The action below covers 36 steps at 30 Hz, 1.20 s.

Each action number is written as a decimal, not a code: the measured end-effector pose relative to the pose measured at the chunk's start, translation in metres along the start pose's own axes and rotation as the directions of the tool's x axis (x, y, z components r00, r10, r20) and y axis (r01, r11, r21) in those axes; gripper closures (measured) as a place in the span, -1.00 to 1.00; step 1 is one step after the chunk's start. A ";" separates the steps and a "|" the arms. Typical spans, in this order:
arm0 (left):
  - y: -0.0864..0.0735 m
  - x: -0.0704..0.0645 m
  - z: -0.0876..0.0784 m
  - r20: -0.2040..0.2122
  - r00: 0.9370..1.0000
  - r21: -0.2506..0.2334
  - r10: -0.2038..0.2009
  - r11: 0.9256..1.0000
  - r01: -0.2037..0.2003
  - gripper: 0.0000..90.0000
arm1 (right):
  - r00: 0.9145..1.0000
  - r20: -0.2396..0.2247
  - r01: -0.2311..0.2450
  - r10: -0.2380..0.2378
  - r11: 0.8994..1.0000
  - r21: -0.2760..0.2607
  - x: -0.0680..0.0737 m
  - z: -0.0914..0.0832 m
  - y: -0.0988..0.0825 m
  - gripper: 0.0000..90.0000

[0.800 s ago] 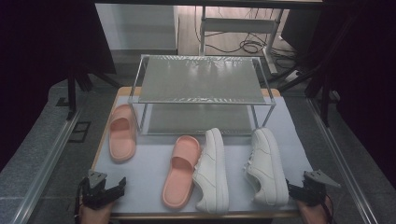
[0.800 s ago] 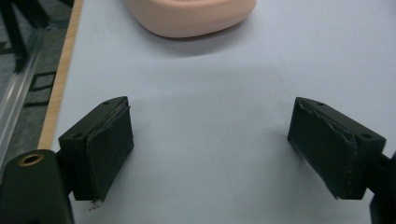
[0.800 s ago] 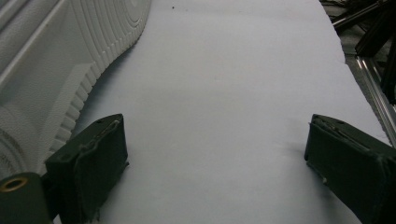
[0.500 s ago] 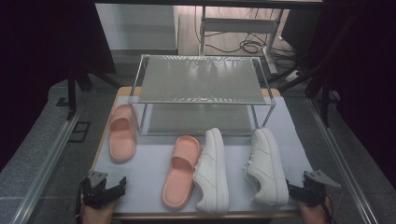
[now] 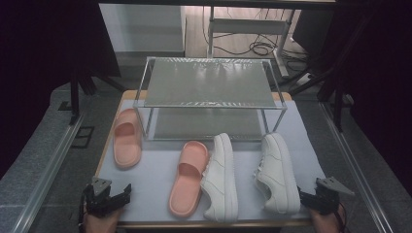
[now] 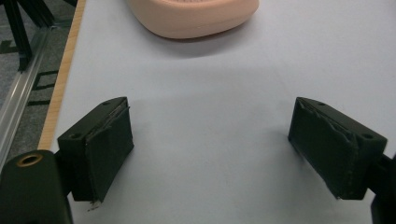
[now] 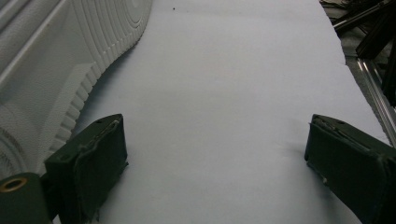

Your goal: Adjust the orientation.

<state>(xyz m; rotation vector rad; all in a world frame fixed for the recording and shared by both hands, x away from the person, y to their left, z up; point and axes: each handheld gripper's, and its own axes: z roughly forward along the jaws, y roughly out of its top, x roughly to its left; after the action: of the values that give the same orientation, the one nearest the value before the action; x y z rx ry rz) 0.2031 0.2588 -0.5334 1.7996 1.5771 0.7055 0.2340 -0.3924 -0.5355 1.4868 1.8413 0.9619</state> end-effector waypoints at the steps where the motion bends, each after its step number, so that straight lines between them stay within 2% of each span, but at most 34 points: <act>1: 0.000 0.000 0.000 0.001 1.000 0.000 0.000 1.000 0.000 -0.70 | 1.000 0.000 0.000 0.000 1.000 0.000 0.000 0.000 0.000 -0.87; 27: -0.001 0.001 0.000 0.009 1.000 -0.004 0.004 1.000 -0.004 -0.70 | 1.000 0.000 0.000 0.000 1.000 0.000 0.000 0.000 0.000 -0.87; 36: 0.003 0.002 -0.003 0.017 1.000 0.024 0.001 1.000 -0.002 -0.65 | 1.000 0.000 0.000 0.000 1.000 -0.001 0.000 0.000 0.000 -0.87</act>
<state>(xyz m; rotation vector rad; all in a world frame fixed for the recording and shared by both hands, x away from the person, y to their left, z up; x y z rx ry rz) 0.2031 0.2609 -0.5298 1.8199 1.5796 0.6727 0.2341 -0.3924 -0.5355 1.4870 1.8403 0.9626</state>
